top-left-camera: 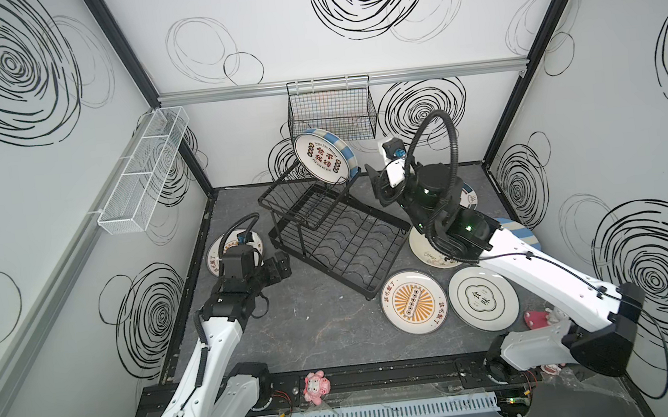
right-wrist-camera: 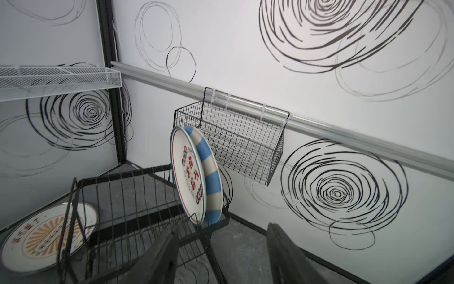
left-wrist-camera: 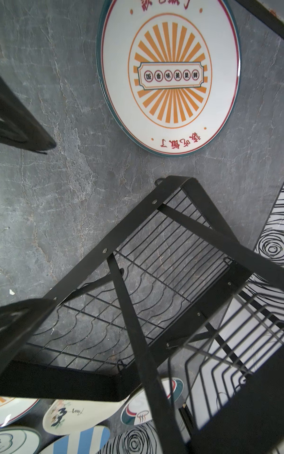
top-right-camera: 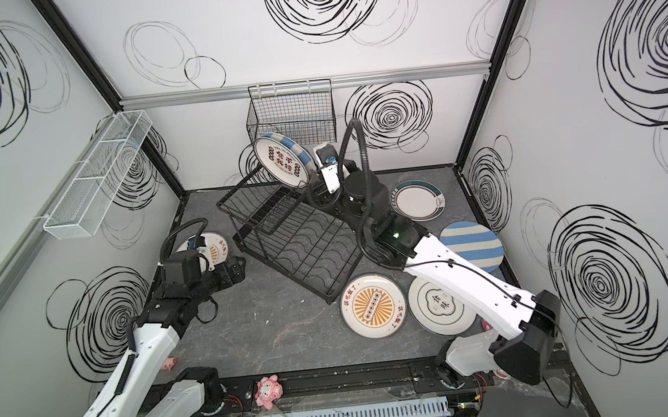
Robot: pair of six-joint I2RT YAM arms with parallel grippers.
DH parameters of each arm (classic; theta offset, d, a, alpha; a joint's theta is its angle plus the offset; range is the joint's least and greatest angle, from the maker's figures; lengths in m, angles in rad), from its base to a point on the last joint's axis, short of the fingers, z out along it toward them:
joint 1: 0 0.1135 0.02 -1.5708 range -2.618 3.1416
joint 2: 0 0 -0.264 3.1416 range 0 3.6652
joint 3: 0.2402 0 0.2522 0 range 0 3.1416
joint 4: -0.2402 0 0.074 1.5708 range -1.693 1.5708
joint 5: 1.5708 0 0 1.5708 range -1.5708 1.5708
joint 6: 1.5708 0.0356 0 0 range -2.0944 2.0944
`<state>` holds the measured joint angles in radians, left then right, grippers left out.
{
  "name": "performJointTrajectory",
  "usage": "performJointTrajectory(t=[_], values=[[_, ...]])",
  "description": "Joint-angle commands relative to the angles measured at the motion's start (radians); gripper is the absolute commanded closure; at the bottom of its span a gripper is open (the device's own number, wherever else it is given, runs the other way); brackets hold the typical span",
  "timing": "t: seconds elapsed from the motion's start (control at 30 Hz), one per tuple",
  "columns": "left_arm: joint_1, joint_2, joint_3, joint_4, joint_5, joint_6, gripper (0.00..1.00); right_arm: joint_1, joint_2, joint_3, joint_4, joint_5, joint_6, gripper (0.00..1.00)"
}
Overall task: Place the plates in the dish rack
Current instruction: 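Move right gripper to sunburst plate while left gripper reaches another sunburst plate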
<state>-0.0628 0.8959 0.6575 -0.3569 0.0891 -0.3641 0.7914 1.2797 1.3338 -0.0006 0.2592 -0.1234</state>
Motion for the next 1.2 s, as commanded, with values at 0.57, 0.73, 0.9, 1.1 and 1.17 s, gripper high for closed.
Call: performJointTrajectory(t=[0.57, 0.73, 0.9, 1.1, 1.17], values=[[-0.04, 0.141, 0.034, 0.178, -0.349, -0.181, 0.04, 0.006, -0.507, -0.646, 0.018, -0.466, 0.466, 0.3], [0.044, 0.212, 0.011, 0.247, -0.296, -0.194, 0.04, 0.007, -0.531, -0.713, 0.032, -0.51, 0.481, 0.31], [0.135, 0.285, 0.01, 0.335, -0.149, -0.211, 0.04, 0.007, -0.544, -0.753, 0.031, -0.52, 0.476, 0.3], [0.187, 0.338, 0.01, 0.387, -0.104, -0.227, 0.04, 0.009, -0.554, -0.81, 0.068, -0.549, 0.481, 0.3], [0.193, 0.36, -0.002, 0.427, -0.109, -0.244, 0.04, 0.009, -0.548, -0.825, 0.088, -0.555, 0.483, 0.29]])
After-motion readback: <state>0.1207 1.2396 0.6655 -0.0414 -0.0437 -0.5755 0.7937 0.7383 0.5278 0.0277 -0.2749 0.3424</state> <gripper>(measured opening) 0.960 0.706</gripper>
